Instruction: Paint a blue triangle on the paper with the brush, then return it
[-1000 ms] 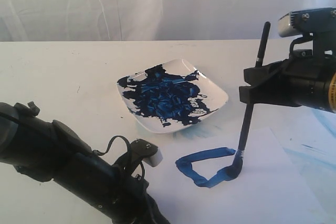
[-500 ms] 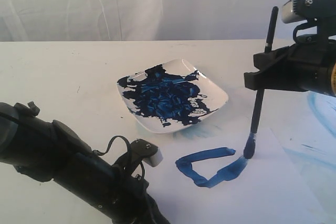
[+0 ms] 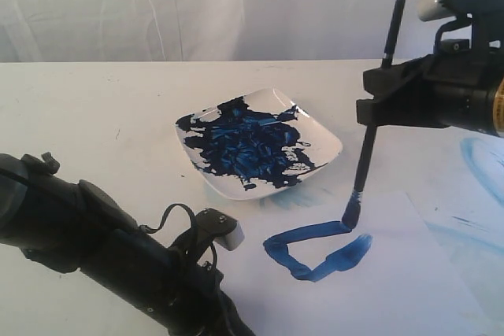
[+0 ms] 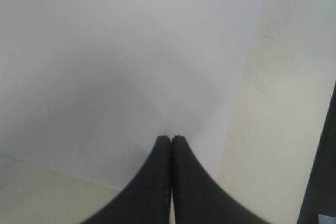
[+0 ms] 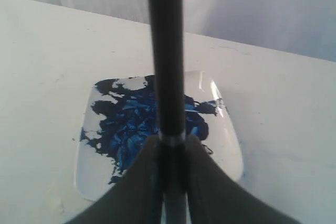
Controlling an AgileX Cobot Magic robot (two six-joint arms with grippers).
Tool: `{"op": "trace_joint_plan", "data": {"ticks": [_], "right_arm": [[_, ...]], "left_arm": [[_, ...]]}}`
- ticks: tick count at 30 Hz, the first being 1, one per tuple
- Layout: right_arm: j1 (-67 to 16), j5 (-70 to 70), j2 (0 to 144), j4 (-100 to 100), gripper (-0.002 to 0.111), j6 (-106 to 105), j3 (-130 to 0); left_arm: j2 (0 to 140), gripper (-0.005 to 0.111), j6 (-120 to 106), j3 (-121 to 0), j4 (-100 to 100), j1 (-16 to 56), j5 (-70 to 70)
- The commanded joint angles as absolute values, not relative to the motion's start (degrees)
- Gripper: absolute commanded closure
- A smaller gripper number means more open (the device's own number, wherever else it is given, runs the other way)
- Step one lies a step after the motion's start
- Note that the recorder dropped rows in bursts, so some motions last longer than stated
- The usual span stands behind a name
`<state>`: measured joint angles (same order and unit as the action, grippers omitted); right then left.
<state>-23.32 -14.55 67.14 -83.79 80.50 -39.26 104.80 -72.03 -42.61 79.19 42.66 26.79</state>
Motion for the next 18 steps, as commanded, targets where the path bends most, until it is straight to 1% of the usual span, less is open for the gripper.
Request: {"op": "trace_joint_plan", "data": {"ticks": [1,5,7,18], "right_arm": [[-23.3,-20.1,68.2,-74.3,0.108,70.4,-39.6],[-23.3,-26.1,70.7,-65.5,0.108,59.6,-39.6],[-23.3,-26.5,71.6,-64.7,0.108,58.4,-39.6],[-23.3,-21.5,72.4,-65.3,0.108,58.3,-39.6]], "left_arm": [[104.6,0.107,-72.1,-42.6,78.8,43.1,27.6],[104.6,0.107,-72.1,-42.6,78.8,43.1,27.6],[104.6,0.107,-72.2,-42.6,78.8,43.1,27.7],[104.6,0.107,-72.2,-42.6,78.8,43.1,27.6]]}}
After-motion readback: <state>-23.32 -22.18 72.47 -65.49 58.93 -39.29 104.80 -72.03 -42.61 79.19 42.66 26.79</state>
